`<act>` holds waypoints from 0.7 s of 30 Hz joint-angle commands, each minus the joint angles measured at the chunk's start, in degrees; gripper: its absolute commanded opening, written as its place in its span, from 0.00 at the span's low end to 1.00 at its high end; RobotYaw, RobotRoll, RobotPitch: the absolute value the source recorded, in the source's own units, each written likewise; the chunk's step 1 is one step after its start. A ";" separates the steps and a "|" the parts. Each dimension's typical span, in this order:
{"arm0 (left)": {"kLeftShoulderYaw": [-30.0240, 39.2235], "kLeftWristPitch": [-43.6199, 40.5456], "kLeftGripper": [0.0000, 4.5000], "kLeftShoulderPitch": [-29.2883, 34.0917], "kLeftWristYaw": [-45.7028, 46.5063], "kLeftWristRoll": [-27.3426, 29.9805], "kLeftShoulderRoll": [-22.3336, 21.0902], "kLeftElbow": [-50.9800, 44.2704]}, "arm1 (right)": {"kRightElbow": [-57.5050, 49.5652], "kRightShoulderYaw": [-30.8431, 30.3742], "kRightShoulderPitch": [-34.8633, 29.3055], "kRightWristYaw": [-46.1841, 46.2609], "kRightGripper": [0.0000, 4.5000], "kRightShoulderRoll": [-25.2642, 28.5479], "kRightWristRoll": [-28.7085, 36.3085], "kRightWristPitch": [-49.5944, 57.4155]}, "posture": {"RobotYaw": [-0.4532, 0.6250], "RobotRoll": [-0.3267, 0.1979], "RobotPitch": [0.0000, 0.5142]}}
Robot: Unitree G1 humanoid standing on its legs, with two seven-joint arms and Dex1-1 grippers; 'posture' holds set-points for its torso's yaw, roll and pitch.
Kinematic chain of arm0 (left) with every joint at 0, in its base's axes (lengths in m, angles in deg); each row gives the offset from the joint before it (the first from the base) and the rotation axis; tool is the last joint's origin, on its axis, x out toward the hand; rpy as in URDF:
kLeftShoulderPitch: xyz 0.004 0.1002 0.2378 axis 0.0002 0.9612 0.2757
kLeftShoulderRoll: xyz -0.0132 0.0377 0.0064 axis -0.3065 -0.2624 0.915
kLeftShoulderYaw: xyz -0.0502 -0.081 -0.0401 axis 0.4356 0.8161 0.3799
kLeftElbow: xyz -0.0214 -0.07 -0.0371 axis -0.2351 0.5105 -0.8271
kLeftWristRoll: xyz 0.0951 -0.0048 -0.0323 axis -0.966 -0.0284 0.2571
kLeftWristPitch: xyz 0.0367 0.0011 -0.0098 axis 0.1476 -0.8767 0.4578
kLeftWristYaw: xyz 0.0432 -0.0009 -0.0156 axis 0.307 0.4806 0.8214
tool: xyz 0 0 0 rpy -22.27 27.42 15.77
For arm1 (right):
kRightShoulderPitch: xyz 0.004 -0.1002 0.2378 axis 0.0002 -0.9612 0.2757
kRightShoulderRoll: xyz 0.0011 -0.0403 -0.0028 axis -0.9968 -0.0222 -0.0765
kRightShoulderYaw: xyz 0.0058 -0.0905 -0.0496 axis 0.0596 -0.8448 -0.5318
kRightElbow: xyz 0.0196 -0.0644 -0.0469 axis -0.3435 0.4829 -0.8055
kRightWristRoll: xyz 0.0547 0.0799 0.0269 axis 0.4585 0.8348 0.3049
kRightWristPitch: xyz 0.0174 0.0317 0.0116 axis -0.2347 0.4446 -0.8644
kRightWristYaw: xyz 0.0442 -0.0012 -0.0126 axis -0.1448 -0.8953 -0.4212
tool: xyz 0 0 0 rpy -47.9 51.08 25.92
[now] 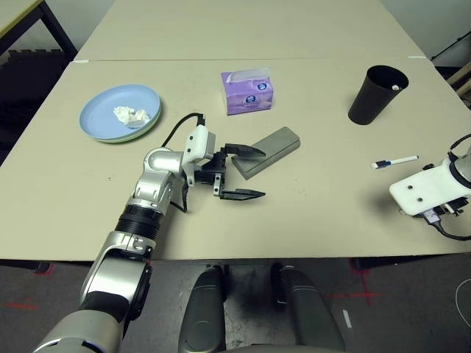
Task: Organize and tidy the items on the table.
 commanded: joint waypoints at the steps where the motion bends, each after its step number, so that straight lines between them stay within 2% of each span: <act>1: -0.36 0.08 1.00 -0.38 -0.12 -0.69 -0.42 0.51 | -4.53 0.65 0.50 -2.68 0.07 -1.65 3.66 6.28 | 0.48 0.62 0.41; 8: -0.28 0.43 1.00 -0.75 -0.17 -0.87 -0.39 1.33 | -11.65 2.50 3.26 -5.08 0.07 -5.62 10.17 23.46 | 0.48 0.62 0.39; 12: -0.24 0.74 1.00 -0.68 0.13 -0.99 -0.29 1.50 | -12.41 4.61 4.76 -2.93 0.07 -8.54 14.07 33.90 | 0.49 0.62 0.39; 16: -0.18 0.86 1.00 -0.32 0.53 -0.94 -0.16 1.23 | -11.97 9.25 6.95 3.60 0.07 -15.28 19.79 46.78 | 0.49 0.62 0.38; 18: -0.19 0.89 1.00 -0.17 0.70 -0.91 -0.14 1.07 | -11.73 14.23 7.48 9.59 0.07 -21.29 24.61 53.96 | 0.50 0.62 0.38; 21: -0.19 0.91 1.00 -0.01 0.91 -0.88 -0.16 0.90 | -10.56 22.12 6.59 20.71 0.07 -29.66 28.38 53.50 | 0.50 0.62 0.38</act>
